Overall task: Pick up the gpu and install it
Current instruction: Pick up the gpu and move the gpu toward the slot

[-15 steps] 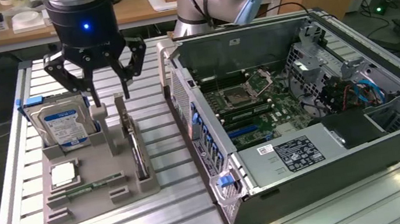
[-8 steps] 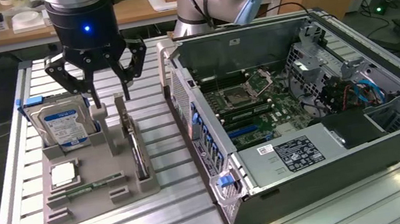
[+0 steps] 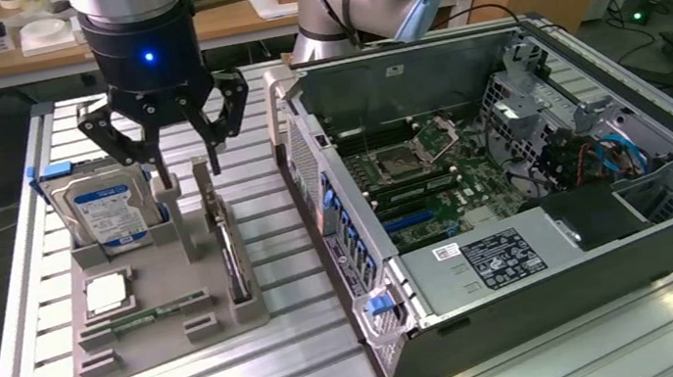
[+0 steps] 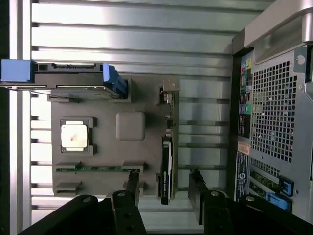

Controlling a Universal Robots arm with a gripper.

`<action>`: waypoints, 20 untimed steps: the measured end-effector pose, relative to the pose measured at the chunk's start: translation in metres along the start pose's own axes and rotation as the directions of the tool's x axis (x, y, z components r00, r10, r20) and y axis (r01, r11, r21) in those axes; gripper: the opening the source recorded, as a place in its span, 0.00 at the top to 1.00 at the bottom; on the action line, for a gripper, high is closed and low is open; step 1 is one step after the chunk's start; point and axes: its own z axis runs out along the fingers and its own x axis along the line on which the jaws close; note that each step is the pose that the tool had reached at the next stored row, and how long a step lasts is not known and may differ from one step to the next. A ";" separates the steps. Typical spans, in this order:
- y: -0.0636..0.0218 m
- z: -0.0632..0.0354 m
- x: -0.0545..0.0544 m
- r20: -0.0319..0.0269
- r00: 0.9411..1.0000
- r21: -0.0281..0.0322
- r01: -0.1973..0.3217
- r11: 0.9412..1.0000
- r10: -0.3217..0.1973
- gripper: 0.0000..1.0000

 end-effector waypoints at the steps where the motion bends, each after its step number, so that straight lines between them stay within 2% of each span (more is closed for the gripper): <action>1: -0.0004 0.0004 0.000 0.000 1.000 0.000 0.000 1.000 0.000 0.47; 20: -0.0060 0.0083 0.000 0.000 1.000 0.000 0.006 1.000 -0.006 0.47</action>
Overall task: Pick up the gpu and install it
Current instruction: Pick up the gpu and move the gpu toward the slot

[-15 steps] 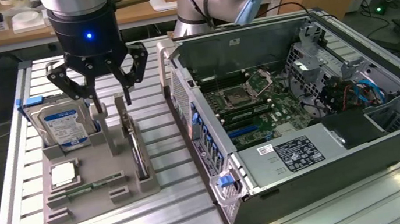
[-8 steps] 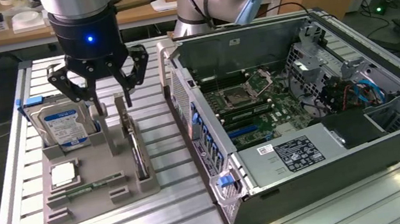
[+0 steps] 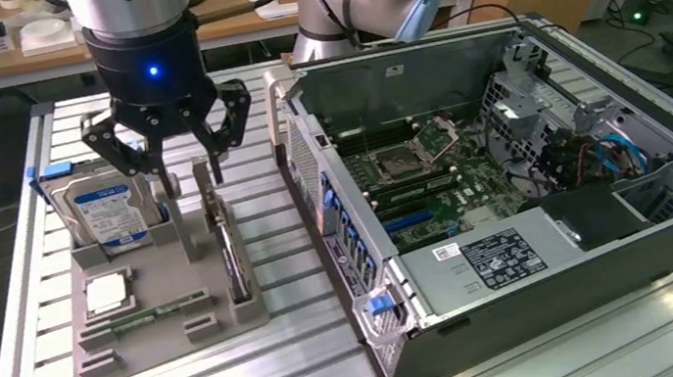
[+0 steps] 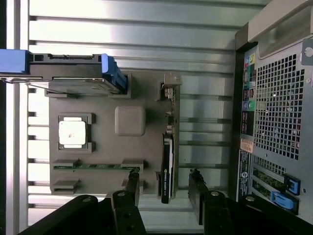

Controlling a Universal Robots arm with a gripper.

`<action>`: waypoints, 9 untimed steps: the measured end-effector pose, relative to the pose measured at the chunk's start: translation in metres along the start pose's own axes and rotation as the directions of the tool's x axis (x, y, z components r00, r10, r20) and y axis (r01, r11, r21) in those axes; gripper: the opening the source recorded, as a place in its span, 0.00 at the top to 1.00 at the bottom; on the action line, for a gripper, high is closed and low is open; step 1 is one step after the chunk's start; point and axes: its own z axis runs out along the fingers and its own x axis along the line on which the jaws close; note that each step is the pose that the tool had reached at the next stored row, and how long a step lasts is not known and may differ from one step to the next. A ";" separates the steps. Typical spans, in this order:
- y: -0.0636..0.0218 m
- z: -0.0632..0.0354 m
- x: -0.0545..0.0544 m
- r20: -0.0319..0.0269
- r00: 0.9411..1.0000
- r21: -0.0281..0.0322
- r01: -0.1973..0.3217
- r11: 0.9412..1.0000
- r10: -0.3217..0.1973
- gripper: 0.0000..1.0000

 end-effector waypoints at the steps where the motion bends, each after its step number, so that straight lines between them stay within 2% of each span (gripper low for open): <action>1: -0.0002 0.0004 0.000 0.000 1.000 0.000 0.000 1.000 0.000 0.47; 9: -0.0022 0.0039 0.000 0.000 1.000 0.000 0.003 1.000 -0.003 0.47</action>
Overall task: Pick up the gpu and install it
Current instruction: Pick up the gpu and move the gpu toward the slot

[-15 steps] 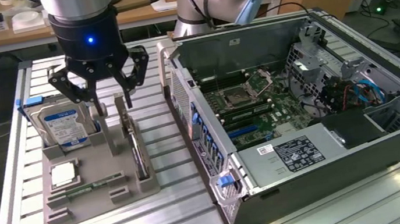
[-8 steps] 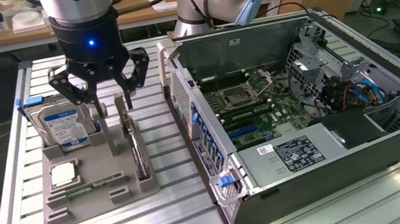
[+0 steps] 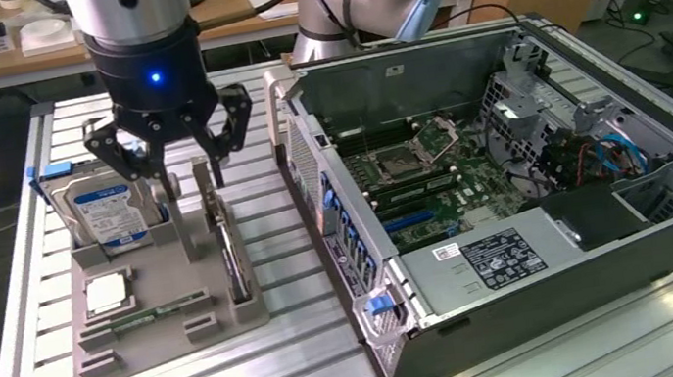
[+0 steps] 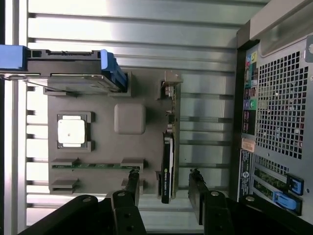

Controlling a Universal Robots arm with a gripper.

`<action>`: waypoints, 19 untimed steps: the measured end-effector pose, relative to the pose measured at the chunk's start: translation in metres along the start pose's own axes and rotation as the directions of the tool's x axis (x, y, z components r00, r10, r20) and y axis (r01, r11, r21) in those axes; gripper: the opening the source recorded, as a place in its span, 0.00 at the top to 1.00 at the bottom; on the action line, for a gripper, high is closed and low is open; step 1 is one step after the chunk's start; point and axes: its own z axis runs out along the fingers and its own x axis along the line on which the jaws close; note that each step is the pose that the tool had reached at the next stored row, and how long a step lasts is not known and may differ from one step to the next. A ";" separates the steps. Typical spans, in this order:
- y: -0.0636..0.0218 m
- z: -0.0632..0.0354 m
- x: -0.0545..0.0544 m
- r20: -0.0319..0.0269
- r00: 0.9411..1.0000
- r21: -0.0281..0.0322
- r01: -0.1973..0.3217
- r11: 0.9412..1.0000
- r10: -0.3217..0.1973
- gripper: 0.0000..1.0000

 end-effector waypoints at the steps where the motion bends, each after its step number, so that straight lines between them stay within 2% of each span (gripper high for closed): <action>1: -0.0001 0.0005 0.000 0.000 1.000 0.000 0.000 1.000 0.000 0.47; 19: -0.0042 0.0091 0.000 0.000 1.000 0.000 0.006 1.000 -0.006 0.47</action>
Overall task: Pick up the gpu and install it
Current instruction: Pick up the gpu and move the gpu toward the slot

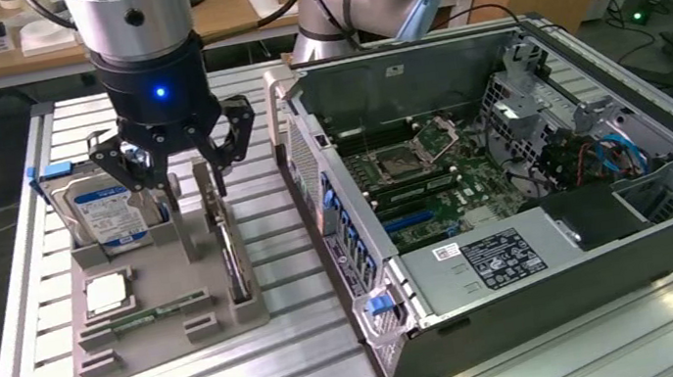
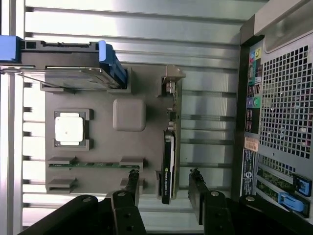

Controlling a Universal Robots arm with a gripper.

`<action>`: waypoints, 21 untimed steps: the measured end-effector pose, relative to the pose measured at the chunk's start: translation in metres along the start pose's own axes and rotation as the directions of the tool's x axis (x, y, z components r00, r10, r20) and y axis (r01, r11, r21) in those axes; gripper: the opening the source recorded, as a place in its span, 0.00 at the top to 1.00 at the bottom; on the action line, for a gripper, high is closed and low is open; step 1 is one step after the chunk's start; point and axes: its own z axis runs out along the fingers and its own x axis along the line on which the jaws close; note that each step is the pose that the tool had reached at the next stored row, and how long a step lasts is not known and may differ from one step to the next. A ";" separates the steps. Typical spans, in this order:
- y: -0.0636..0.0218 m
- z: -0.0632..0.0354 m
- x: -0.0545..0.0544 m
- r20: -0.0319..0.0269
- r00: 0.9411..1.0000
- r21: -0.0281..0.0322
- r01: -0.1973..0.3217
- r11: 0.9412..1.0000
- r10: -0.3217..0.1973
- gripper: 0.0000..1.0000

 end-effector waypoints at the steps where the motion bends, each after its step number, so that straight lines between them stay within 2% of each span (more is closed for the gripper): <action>1: -0.0003 0.0005 0.000 0.000 1.000 0.000 0.000 1.000 0.000 0.47; 21: -0.0049 0.0123 0.000 0.000 1.000 0.000 0.003 1.000 -0.003 0.47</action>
